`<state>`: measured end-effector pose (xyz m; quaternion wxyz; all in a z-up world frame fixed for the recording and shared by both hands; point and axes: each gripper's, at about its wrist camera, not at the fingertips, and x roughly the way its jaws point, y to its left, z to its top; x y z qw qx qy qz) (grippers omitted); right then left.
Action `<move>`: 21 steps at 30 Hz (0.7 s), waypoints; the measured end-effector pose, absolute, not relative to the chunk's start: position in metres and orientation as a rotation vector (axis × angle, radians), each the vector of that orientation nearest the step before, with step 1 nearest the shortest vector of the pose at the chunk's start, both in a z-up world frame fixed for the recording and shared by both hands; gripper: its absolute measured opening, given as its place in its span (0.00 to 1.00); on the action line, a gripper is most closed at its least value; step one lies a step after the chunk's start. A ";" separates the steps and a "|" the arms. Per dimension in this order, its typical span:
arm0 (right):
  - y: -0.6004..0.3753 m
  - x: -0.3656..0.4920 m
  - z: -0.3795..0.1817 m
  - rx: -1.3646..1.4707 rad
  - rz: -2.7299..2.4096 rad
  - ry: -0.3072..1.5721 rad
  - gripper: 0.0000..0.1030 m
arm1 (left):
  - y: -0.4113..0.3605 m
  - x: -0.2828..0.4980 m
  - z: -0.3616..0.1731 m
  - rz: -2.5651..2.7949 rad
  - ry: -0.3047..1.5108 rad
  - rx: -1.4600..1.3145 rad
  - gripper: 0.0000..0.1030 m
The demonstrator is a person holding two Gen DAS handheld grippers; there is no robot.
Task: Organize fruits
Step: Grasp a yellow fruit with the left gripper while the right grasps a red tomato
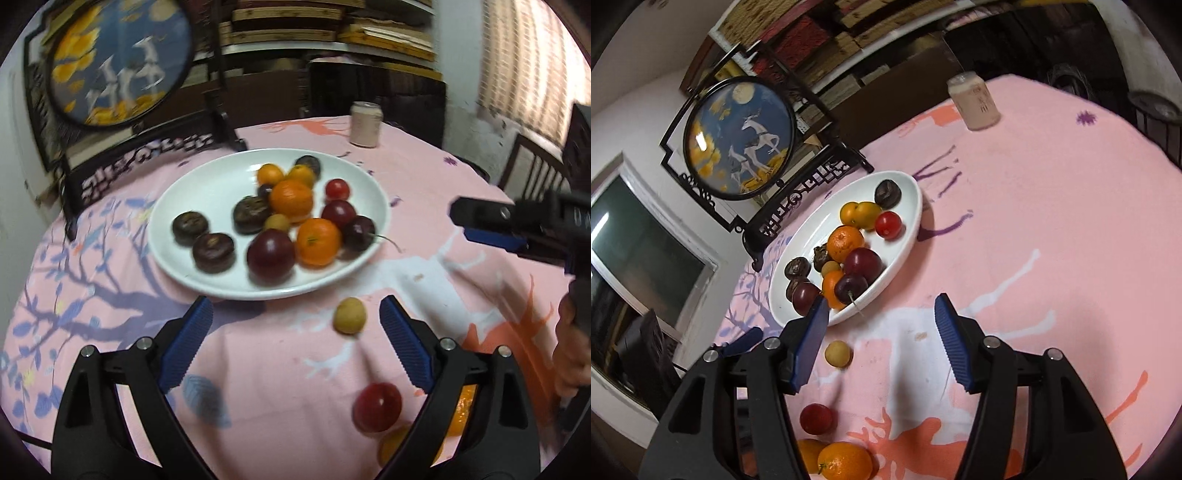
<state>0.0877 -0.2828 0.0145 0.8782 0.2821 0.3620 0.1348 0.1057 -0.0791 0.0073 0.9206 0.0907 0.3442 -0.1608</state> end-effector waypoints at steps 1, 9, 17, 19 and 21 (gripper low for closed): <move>-0.283 0.089 0.014 0.595 0.285 0.763 0.58 | -0.084 0.105 0.005 -0.341 0.711 0.207 0.83; -0.281 0.087 0.018 0.586 0.294 0.757 0.59 | -0.111 0.113 -0.011 -0.400 0.787 0.264 0.68; -0.279 0.087 0.018 0.583 0.306 0.767 0.59 | -0.120 0.127 -0.024 -0.428 0.855 0.253 0.26; -0.279 0.087 0.017 0.582 0.303 0.771 0.59 | -0.116 0.124 -0.023 -0.417 0.851 0.249 0.23; -0.278 0.089 0.015 0.581 0.306 0.784 0.59 | -0.109 0.121 -0.019 -0.402 0.840 0.233 0.23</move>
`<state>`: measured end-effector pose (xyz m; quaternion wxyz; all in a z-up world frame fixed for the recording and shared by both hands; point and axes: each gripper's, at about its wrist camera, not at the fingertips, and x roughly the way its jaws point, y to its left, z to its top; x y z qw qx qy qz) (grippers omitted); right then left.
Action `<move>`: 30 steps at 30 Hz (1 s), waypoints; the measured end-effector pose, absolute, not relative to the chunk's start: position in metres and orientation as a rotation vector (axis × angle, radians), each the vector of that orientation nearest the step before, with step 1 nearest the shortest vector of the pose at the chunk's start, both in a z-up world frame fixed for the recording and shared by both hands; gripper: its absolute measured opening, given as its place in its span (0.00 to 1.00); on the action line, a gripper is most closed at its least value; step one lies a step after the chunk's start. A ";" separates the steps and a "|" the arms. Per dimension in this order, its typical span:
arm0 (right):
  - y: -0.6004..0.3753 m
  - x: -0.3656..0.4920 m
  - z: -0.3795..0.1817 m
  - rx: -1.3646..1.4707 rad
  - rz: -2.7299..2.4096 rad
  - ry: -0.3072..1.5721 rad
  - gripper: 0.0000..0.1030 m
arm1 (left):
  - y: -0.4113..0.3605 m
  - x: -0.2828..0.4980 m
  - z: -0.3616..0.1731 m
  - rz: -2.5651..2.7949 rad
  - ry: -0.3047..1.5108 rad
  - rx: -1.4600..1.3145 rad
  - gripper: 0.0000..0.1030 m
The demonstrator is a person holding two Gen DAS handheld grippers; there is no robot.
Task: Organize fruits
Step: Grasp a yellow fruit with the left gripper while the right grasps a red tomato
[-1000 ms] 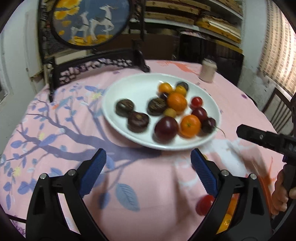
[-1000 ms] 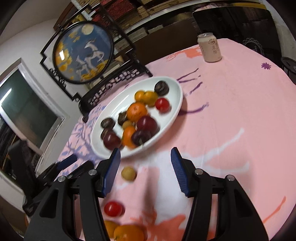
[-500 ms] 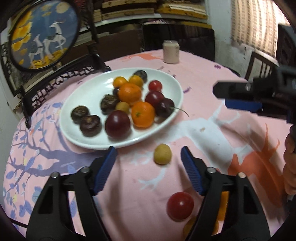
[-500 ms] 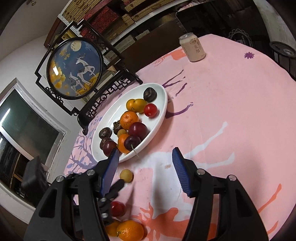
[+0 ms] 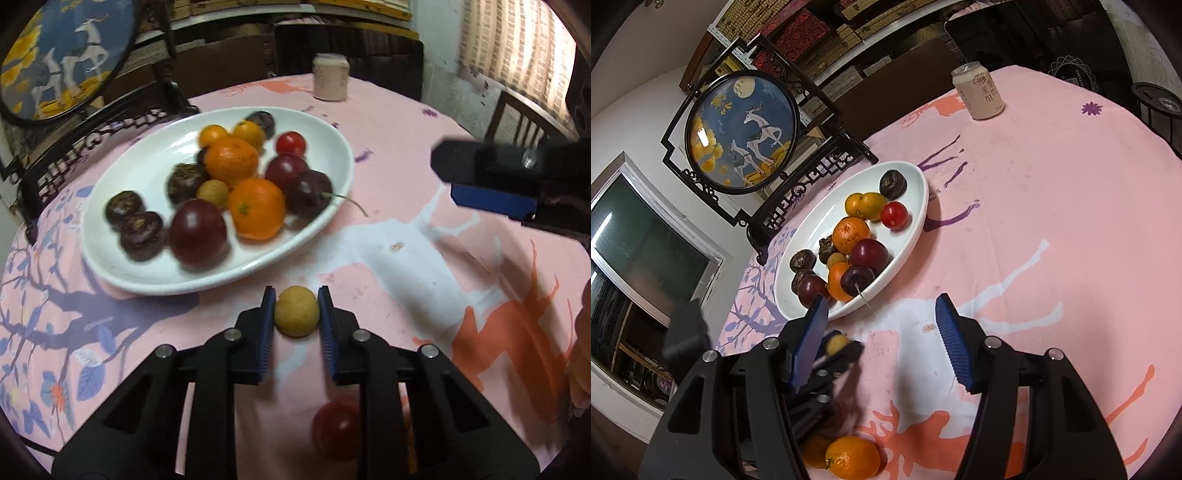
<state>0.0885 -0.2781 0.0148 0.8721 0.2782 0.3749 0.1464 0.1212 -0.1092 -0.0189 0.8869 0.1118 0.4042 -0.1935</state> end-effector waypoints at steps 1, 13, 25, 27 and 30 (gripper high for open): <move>-0.277 0.089 0.014 0.579 0.309 0.790 0.59 | -0.100 0.119 -0.014 -0.387 0.830 0.209 0.23; -0.187 0.070 0.006 0.287 0.650 0.956 0.56 | -0.014 0.121 0.010 -0.167 0.786 0.002 0.23; -0.176 0.077 -0.013 0.210 0.602 1.035 0.39 | -0.014 0.121 0.011 -0.181 0.783 0.006 0.23; -0.175 0.077 -0.014 0.207 0.599 1.030 0.38 | -0.014 0.121 0.011 -0.180 0.782 0.005 0.23; -0.174 0.075 -0.015 0.199 0.607 1.021 0.31 | -0.015 0.121 0.011 -0.172 0.778 0.012 0.23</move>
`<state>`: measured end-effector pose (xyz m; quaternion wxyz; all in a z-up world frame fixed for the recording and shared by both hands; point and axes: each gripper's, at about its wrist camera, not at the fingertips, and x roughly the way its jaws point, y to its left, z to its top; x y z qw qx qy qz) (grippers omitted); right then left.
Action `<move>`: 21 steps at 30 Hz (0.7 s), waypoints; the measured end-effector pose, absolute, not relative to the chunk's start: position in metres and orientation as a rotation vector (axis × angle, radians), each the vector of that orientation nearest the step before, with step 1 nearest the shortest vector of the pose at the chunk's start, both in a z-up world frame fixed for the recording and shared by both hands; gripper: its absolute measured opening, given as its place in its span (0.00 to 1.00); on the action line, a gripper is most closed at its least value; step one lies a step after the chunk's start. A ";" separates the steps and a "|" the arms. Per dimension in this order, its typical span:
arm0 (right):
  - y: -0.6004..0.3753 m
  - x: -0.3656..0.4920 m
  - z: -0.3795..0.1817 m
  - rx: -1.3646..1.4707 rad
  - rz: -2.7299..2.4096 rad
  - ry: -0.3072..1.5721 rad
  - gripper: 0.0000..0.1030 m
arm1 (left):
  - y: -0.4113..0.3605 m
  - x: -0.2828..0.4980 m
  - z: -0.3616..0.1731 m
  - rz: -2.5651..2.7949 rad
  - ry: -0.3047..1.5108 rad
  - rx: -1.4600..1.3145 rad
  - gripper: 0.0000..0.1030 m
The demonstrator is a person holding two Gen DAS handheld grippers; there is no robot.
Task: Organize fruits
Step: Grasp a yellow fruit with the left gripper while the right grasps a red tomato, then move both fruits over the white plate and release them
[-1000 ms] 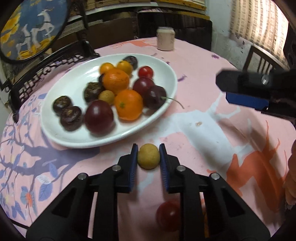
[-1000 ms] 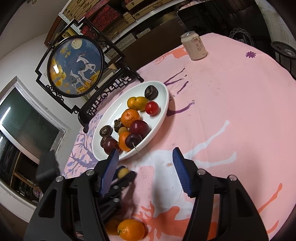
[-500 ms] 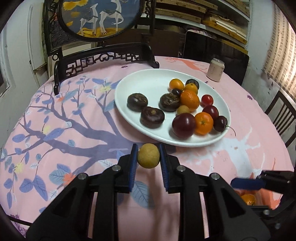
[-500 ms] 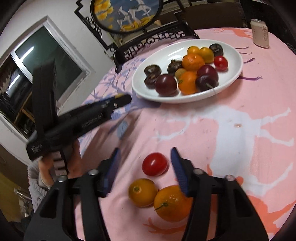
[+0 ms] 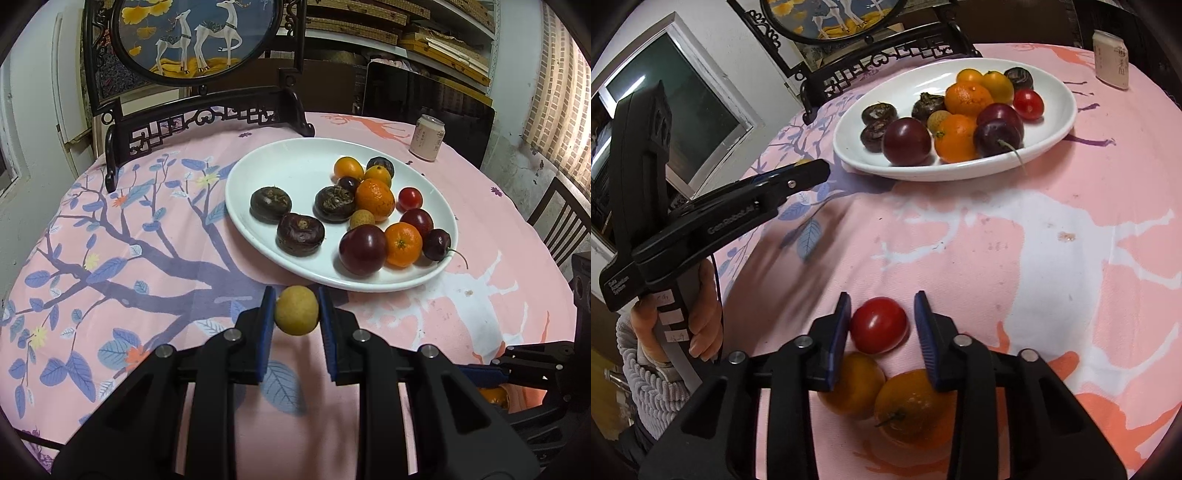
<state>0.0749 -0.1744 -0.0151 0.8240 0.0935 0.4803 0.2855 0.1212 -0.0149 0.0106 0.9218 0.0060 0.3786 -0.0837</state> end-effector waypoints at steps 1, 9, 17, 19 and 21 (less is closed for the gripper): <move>-0.174 0.074 -0.015 0.200 0.607 1.018 0.30 | -0.015 0.121 0.010 -0.166 0.775 0.019 0.23; -0.180 0.073 -0.012 0.205 0.593 0.973 0.30 | -0.018 0.119 0.012 -0.142 0.754 0.055 0.23; -0.201 0.079 0.006 0.280 0.536 0.902 0.30 | -0.023 0.127 0.018 -0.150 0.743 0.054 0.23; -0.211 0.091 0.019 0.320 0.513 0.871 0.30 | -0.025 0.138 0.024 -0.152 0.743 0.053 0.23; -0.218 0.108 0.032 0.354 0.487 0.851 0.30 | -0.026 0.150 0.032 -0.152 0.741 0.049 0.23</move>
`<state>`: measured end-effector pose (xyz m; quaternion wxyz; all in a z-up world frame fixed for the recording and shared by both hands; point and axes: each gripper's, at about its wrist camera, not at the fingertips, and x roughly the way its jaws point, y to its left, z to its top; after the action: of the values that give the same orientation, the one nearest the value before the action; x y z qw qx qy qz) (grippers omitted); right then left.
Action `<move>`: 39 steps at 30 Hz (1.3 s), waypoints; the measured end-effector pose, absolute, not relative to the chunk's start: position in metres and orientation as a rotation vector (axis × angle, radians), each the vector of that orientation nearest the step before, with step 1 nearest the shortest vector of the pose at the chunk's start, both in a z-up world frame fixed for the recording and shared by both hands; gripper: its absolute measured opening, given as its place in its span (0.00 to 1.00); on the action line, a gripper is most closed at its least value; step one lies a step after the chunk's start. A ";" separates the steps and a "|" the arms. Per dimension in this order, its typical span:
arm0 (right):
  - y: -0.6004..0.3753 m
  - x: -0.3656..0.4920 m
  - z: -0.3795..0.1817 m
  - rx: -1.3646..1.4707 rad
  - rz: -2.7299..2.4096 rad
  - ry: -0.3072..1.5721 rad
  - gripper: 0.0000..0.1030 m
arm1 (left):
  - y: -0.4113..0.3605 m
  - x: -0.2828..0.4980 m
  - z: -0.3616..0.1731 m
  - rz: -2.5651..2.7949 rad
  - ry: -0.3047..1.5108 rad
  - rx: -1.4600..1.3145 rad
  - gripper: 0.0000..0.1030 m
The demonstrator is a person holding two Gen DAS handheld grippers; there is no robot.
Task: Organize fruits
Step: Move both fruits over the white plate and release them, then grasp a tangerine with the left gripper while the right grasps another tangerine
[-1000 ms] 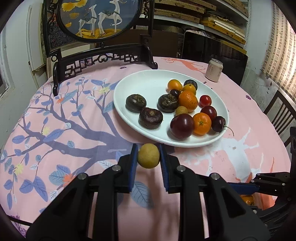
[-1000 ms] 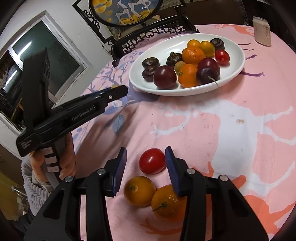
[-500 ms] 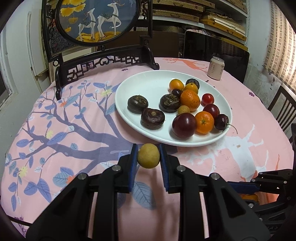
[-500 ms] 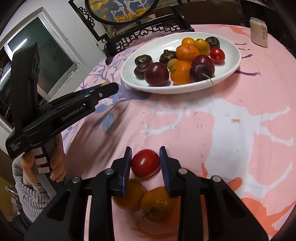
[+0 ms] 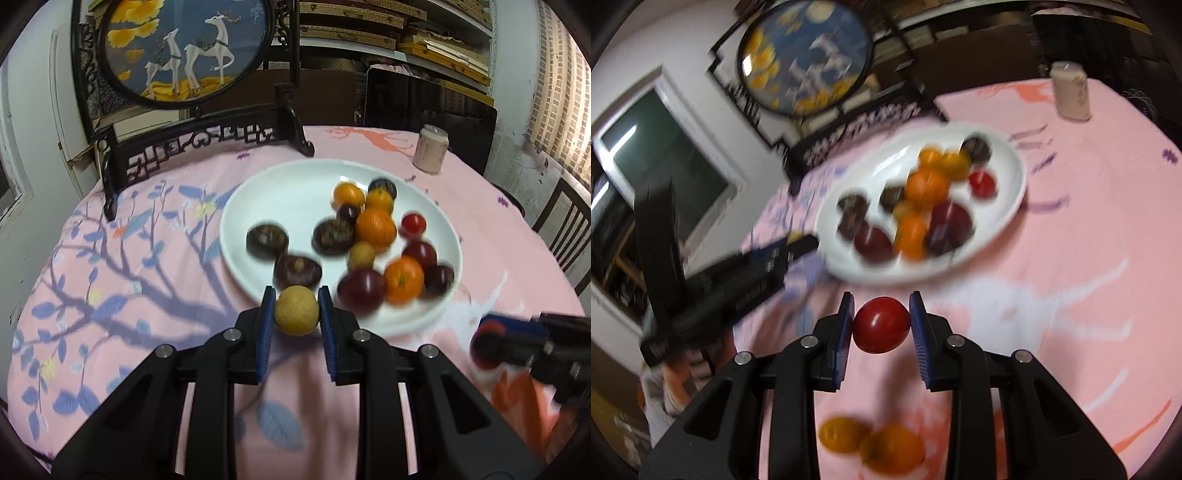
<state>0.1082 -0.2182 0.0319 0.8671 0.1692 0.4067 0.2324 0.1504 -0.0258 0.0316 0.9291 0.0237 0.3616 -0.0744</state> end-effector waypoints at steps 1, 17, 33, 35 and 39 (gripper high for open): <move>-0.221 0.115 0.037 0.364 0.475 0.843 0.30 | -0.027 0.158 0.037 -0.144 0.732 0.050 0.23; -0.227 0.184 0.033 0.400 0.346 0.711 0.66 | -0.035 0.216 0.017 -0.058 0.741 0.059 0.67; -0.254 0.032 0.021 0.406 0.477 0.730 0.66 | -0.036 0.075 0.020 -0.207 0.655 0.135 0.86; -0.255 0.010 0.014 0.372 0.486 0.755 0.66 | -0.041 0.050 0.017 -0.274 0.643 0.174 0.86; -0.252 -0.010 0.005 0.331 0.496 0.798 0.63 | -0.069 0.008 0.010 -0.395 0.589 0.347 0.86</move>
<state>-0.0103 -0.2519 0.0047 0.8784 0.1590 0.3828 0.2378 0.0082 -0.0687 0.0100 0.9232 0.1689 0.2868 -0.1923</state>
